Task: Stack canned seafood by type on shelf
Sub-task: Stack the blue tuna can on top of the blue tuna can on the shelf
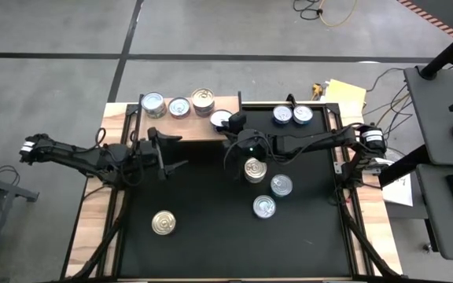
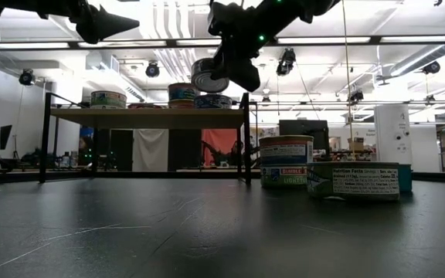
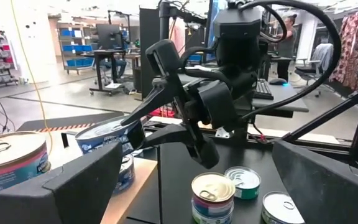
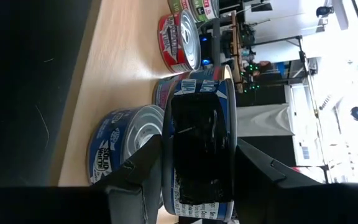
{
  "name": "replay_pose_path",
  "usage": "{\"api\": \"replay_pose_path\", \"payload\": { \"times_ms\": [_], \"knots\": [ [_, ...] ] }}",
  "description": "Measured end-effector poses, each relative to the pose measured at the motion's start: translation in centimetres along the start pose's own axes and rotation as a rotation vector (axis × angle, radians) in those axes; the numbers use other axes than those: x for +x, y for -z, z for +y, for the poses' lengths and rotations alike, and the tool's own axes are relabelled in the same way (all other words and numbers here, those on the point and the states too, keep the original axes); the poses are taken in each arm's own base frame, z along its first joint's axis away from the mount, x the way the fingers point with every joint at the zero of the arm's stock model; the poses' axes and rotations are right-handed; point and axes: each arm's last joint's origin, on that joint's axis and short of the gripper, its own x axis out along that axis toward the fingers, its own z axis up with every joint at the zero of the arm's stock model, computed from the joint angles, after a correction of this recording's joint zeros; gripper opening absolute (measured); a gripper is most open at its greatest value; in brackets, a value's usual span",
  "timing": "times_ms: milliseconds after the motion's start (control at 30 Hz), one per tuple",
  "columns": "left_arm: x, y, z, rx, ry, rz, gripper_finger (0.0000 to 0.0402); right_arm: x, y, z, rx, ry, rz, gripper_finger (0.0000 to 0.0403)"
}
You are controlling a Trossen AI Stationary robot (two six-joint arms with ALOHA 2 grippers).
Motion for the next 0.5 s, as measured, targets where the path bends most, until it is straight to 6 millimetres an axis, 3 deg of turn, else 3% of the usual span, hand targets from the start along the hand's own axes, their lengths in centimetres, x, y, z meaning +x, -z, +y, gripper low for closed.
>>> {"api": "replay_pose_path", "payload": {
  "times_ms": [500],
  "knots": [
    [0.0, 0.0, 0.3, 0.002, -0.082, 0.001, 0.04, 1.2, 1.5, -0.3, 0.029, -0.049, -0.002, 0.0137]
  ]
}}
